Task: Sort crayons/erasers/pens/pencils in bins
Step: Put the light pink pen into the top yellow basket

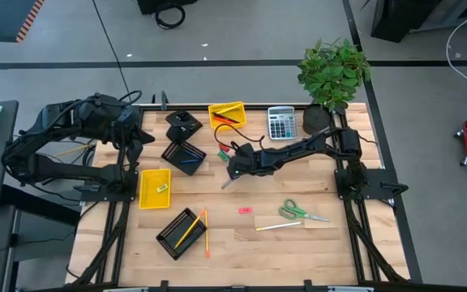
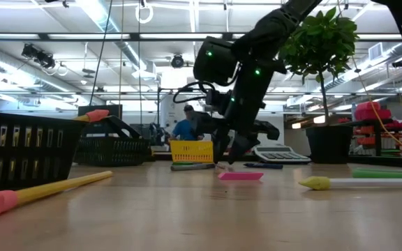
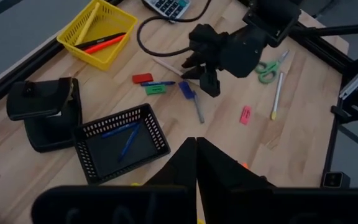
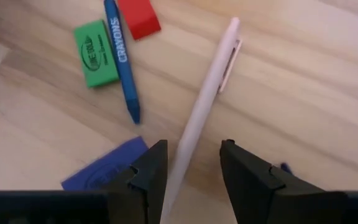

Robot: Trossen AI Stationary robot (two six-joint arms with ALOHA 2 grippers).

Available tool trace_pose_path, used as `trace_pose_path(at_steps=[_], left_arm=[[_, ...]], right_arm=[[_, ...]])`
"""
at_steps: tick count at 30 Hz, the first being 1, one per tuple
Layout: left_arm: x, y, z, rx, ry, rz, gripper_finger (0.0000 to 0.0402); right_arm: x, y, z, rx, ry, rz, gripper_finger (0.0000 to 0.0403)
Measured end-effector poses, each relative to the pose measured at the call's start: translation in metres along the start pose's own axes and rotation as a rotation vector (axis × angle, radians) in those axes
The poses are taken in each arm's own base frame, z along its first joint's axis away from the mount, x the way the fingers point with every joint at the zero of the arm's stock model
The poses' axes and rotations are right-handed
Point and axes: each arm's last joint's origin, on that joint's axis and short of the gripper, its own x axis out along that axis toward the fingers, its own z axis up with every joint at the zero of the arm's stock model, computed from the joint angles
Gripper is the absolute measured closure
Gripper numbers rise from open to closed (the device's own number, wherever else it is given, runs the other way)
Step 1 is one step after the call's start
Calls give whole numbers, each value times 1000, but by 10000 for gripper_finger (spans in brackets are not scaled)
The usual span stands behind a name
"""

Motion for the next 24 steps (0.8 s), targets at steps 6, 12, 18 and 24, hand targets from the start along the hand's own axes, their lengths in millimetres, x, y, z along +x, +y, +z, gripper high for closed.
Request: trace_pose_path(at_steps=[6,12,18,24], left_arm=[[0,0,0,-1,0,0,379],[0,0,0,-6,4,2,376],[0,1,-1,12,13,5,389],[0,1,-1,93,13,13,384]], right_arm=[[6,-6,-17,74,-39,33,249],[4,-3,-23,10,-68,31,249],[3,-1,-26,8,-87,43,249],[2,1,-28,-6,-93,45,249]])
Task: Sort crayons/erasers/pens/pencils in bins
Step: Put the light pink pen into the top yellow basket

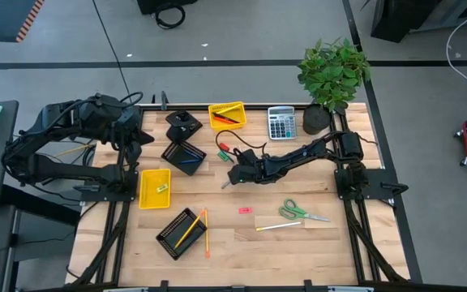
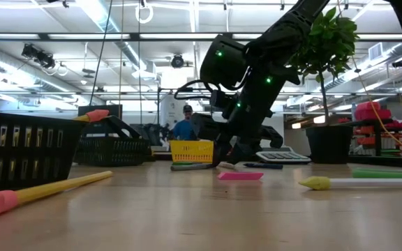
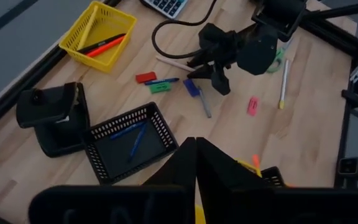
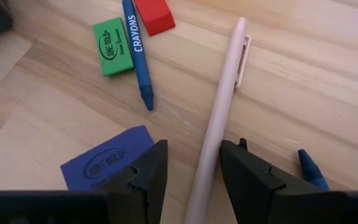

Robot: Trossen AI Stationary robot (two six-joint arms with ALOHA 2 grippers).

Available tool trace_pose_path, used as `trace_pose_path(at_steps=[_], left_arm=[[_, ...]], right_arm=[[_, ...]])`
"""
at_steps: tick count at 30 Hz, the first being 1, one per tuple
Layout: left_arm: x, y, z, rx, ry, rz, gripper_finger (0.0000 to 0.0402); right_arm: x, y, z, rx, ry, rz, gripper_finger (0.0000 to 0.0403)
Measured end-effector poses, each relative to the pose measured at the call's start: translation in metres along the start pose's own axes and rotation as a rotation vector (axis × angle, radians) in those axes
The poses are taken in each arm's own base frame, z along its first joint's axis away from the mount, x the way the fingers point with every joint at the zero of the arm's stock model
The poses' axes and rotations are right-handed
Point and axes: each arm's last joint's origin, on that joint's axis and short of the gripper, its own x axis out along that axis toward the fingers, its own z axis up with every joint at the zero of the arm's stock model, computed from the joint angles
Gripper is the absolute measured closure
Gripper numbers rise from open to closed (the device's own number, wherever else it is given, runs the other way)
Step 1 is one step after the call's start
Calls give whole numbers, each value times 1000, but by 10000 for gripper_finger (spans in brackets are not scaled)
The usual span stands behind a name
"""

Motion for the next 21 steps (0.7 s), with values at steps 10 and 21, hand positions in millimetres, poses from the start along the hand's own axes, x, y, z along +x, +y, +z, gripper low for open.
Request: trace_pose_path(at_steps=[10,21], left_arm=[[1,0,3,85,-35,25,379],[4,-1,8,143,-55,21,386]], right_arm=[[0,0,0,-3,-8,-3,249],[9,-5,-13,18,-74,-60,249]])
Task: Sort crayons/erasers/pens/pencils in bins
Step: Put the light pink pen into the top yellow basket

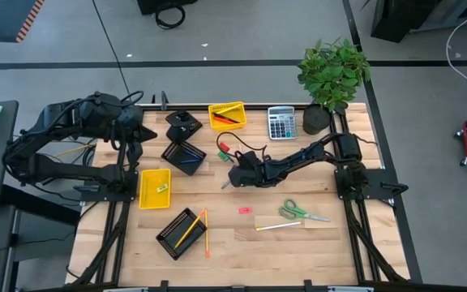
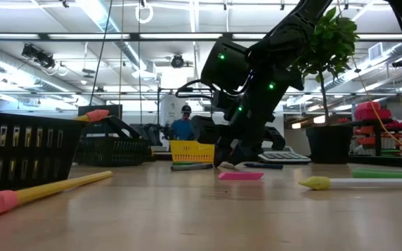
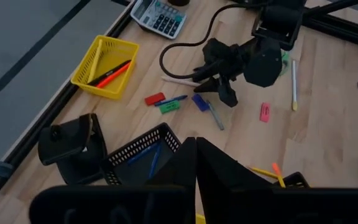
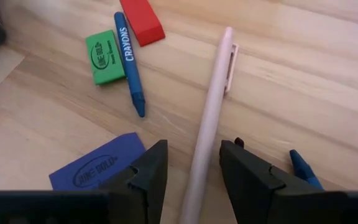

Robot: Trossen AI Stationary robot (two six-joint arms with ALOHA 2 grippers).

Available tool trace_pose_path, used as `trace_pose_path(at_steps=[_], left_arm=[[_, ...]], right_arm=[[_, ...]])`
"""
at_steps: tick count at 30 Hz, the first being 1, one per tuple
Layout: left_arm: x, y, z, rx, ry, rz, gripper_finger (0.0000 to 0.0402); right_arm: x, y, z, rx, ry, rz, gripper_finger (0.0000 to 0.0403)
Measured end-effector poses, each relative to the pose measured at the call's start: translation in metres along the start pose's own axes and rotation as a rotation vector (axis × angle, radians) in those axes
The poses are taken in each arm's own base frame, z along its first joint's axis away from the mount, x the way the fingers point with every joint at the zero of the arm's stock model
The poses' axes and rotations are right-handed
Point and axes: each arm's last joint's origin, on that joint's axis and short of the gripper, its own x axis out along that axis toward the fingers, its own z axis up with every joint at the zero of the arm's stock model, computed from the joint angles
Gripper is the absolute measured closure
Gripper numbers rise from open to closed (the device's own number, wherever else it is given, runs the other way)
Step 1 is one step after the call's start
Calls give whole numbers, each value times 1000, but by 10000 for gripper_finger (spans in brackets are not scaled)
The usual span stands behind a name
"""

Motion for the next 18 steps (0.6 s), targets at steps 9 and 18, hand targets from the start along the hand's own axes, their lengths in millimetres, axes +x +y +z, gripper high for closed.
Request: trace_pose_path(at_steps=[9,18], left_arm=[[2,0,1,-1,6,2,377],[5,0,3,0,7,11,387]], right_arm=[[1,5,-26,13,-107,-42,280],[3,6,-40,51,-178,-68,351]])
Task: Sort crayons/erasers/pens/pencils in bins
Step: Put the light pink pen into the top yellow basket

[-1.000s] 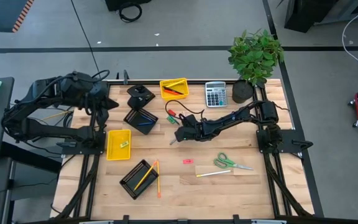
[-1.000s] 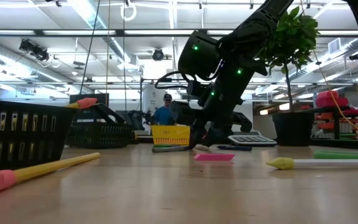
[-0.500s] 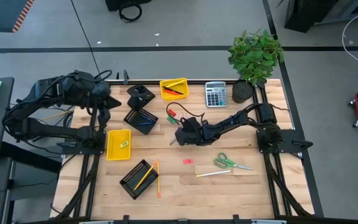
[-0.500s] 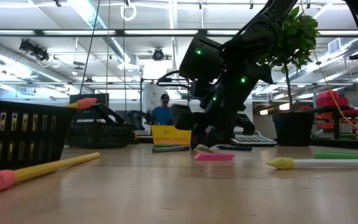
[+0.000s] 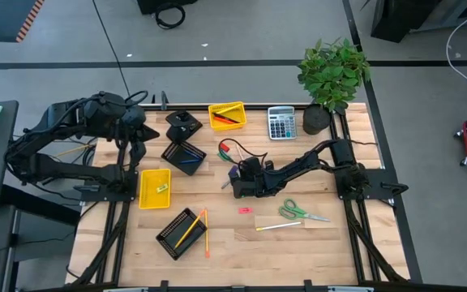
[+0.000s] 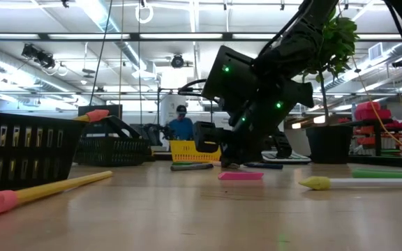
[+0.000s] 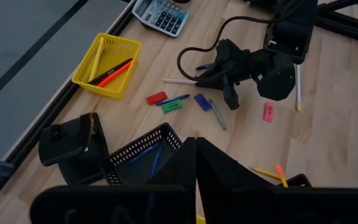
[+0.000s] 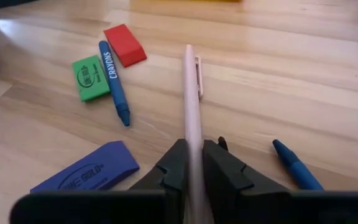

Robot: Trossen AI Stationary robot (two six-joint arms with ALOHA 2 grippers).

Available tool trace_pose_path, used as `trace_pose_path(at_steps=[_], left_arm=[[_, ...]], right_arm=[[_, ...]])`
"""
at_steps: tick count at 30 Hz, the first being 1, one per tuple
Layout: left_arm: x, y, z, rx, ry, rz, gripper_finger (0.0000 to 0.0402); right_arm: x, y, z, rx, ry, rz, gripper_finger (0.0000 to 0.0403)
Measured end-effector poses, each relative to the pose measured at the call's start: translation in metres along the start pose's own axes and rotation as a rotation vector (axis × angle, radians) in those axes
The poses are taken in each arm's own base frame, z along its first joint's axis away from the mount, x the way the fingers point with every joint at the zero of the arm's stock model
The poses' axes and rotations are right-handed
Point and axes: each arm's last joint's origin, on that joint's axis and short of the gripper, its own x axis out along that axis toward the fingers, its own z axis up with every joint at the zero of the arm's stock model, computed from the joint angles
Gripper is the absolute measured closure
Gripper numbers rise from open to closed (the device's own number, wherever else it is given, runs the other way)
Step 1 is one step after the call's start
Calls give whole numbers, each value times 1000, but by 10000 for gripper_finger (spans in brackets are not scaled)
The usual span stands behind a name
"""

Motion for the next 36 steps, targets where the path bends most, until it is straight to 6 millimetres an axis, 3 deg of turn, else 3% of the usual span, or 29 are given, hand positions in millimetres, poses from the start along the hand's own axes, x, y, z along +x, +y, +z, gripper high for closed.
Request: trace_pose_path(at_steps=[10,16,18,24,31,36], left_arm=[[4,0,2,-5,6,2,378],[6,-1,4,-49,6,7,389],[6,-1,4,-71,5,6,388],[7,1,5,-79,-5,58,378],[16,-1,13,-136,-33,71,389],[25,-1,16,-191,-4,82,385]], right_arm=[[0,1,-2,56,-23,0,355],[0,1,-14,60,-72,-10,355],[-5,3,-8,78,-76,4,355],[-33,14,37,62,-38,109,356],[-58,7,98,-95,-125,145,356],[-42,-10,147,-272,-100,184,356]])
